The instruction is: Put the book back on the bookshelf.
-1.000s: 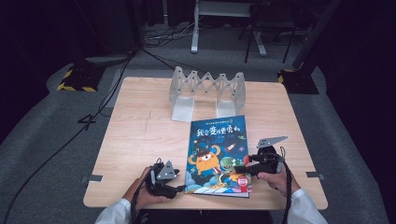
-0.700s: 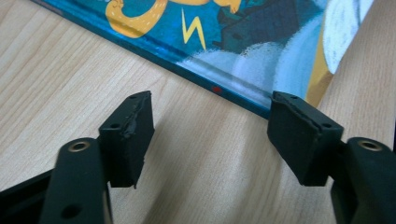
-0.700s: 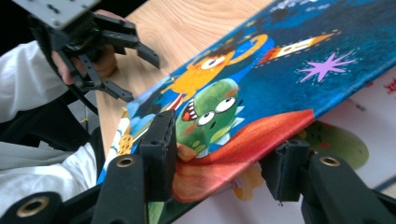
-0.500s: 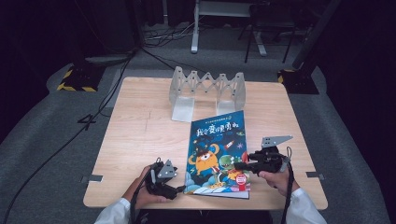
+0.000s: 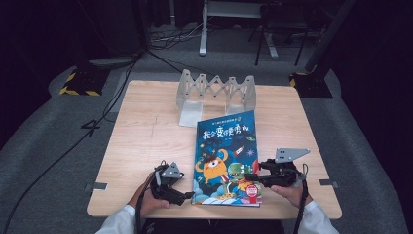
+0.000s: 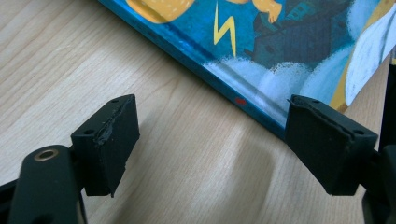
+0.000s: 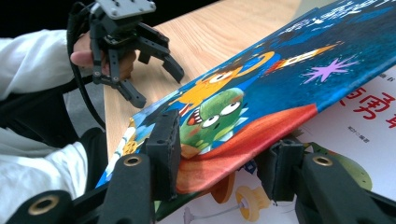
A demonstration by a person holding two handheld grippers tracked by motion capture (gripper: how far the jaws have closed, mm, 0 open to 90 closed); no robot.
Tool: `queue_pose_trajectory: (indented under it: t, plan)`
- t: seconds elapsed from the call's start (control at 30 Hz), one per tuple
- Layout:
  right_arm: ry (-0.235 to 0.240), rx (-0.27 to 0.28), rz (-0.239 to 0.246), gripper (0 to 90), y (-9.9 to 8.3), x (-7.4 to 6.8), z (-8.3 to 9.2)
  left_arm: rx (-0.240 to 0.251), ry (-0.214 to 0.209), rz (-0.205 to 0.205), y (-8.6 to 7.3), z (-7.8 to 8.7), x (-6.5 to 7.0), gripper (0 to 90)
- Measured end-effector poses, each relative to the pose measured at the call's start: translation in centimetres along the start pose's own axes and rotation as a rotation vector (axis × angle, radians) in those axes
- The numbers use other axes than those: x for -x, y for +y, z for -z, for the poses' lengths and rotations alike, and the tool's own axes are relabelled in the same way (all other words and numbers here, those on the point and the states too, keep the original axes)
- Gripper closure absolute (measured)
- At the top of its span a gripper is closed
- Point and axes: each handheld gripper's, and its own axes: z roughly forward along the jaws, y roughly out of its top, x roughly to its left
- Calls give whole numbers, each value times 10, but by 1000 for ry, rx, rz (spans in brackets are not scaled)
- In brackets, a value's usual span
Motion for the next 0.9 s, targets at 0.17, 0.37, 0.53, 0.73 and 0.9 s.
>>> queue_pose_trajectory:
  t: [0.17, 0.37, 0.53, 0.73, 0.9]
  plan:
    - [-15, 15, 63, 555, 2, -8, 2, 12, -6, -9, 3, 0, 0, 177]
    - [-28, 32, 103, 555, 0, -13, 3, 25, -26, -1, 8, -2, -2, 172]
    - [-41, 40, 134, 555, 2, -17, 4, 48, -41, 6, 17, -4, -5, 170]
    - [-51, 56, 180, 555, 2, -22, 4, 92, -79, 46, 29, -10, -14, 156]
    - [-57, 64, 211, 555, 1, -24, 5, 129, -109, 57, 36, -14, -17, 131]
